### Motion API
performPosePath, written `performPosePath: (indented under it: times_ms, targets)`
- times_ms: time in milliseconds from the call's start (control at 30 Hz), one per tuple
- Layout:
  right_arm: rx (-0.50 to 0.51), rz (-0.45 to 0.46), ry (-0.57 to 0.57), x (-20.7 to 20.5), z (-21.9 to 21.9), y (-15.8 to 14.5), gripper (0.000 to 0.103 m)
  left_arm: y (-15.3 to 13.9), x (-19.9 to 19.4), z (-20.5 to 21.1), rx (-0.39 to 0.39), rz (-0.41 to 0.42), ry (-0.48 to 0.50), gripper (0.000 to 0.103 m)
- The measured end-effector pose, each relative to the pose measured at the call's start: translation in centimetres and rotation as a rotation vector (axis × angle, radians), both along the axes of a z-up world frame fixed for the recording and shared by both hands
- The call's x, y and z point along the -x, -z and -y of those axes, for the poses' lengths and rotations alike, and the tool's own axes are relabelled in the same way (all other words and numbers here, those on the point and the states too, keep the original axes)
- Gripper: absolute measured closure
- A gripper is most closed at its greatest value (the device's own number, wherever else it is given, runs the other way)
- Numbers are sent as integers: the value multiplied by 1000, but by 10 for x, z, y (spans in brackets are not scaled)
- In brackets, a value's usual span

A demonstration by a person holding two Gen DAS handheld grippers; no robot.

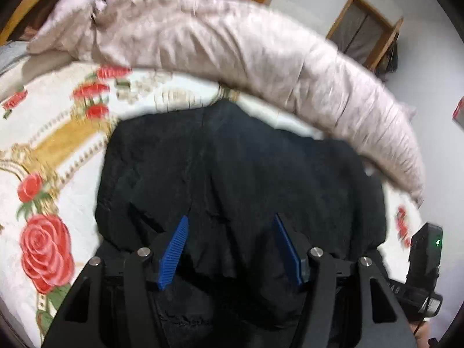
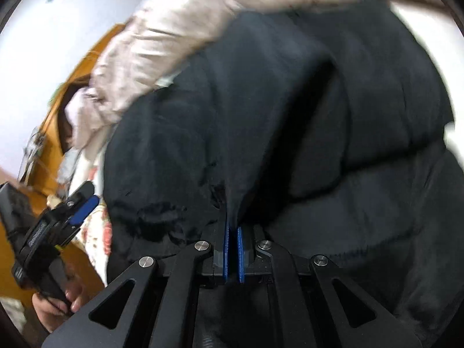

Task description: Fold large clothes

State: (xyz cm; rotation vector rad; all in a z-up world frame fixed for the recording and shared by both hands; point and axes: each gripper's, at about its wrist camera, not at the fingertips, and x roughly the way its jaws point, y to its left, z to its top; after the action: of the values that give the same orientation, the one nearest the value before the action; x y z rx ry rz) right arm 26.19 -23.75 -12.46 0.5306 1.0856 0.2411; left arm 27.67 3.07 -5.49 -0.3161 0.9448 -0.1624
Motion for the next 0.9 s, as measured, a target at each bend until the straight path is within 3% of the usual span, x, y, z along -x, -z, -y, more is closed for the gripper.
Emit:
performPosePath:
  times_ms: [100,233,300,433,567,667,767,833,900]
  targets:
    - [35,4,-23,-9,-5,3,99,35,-3,7,-23,-45,3,40]
    - [30,-5,-37,-11,-3,-5,90,40,-9,14,-77,-27,4,40]
    - [60,7,-30,-5,-2,-20,82,34,-8,15,-84,-39,9,40]
    - [119,138,-27,14,7,-74,81,10,3,6,-57,-45,3,41]
    - [167,251,-17,-6,13,-108,81,-25,3,-1,-53,63,-23,41]
    - [205,254,-7,-37,17,-99,81,-27,-19,-1,-89,98,-25,40]
    - [237,179,23,-62,33,-69,81,8,-43,-5,-152,12,-50,41]
    - [234,144,34,-67,40,-45,91,26,-45,-11,-130,5,-44,38]
    - [249,151,35,-63,39,-35,98,32,-41,-7,-157,34,-32,38]
